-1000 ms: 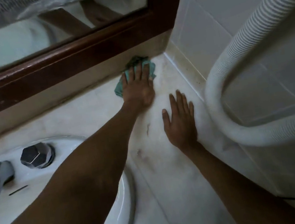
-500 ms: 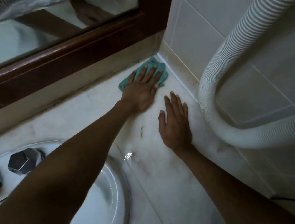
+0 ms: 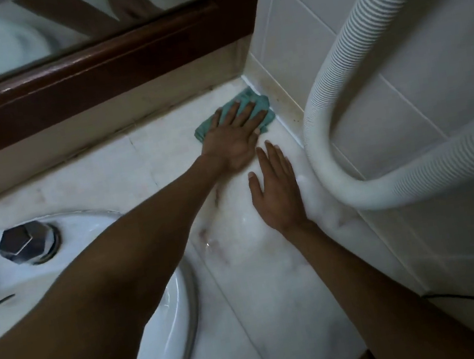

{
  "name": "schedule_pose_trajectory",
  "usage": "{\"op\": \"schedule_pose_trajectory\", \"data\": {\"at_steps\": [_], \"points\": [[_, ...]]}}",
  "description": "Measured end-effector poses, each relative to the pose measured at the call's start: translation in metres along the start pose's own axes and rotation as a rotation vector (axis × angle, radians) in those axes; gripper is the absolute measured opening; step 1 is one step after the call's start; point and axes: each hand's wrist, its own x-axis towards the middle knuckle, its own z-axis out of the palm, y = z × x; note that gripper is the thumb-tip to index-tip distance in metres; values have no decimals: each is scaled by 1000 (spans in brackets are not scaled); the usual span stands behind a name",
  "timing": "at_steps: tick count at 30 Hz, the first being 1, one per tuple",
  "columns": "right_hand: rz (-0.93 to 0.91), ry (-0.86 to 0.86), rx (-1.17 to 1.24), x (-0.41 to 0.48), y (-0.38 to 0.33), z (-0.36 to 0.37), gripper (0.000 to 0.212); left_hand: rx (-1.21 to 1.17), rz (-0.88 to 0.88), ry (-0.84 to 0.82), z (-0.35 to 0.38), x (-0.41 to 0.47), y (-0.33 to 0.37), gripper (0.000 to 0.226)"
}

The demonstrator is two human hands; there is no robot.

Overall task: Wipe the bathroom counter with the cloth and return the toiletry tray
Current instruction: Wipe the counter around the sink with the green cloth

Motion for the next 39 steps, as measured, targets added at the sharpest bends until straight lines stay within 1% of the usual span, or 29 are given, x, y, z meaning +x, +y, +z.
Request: {"op": "schedule_pose_trajectory", "data": {"at_steps": [2,7,10,19,21,24,25,27,29,30,32,35,39], "points": [[7,-33,-51,-20,9,-11,56,-17,28,7,6,-20,13,54],[10,-96,-106,-81,48,-49,58,-53,11,27,11,-66,33,53],[62,-143,-96,-110,61,-67,61,-46,19,20,24,-103,55,53],[87,-316,-93,-187,87,-124,59,-48,-36,18,55,-211,155,53],[109,-320,-86,-206,98,-143,57,-41,2,0,62,-230,175,54],[113,-305,-80,-238,117,-168,53,-53,42,-11,62,-237,181,54],[110,-305,-73,-248,122,-174,52,-56,21,-12,62,-232,182,54],[115,-304,-69,-266,130,-182,51,-64,-94,-10,64,-218,192,55],[124,-280,-71,-281,135,-186,50,-83,-231,2,69,-203,216,56],[131,-266,-65,-287,136,-187,50,-95,-260,2,71,-197,230,56],[142,-245,-51,-294,139,-190,50,-107,-217,-20,74,-191,257,55],[143,-225,-49,-298,143,-191,50,-69,-73,-62,78,-197,287,54],[174,-196,-4,-294,143,-192,51,-13,136,-99,85,-214,301,56]]}}
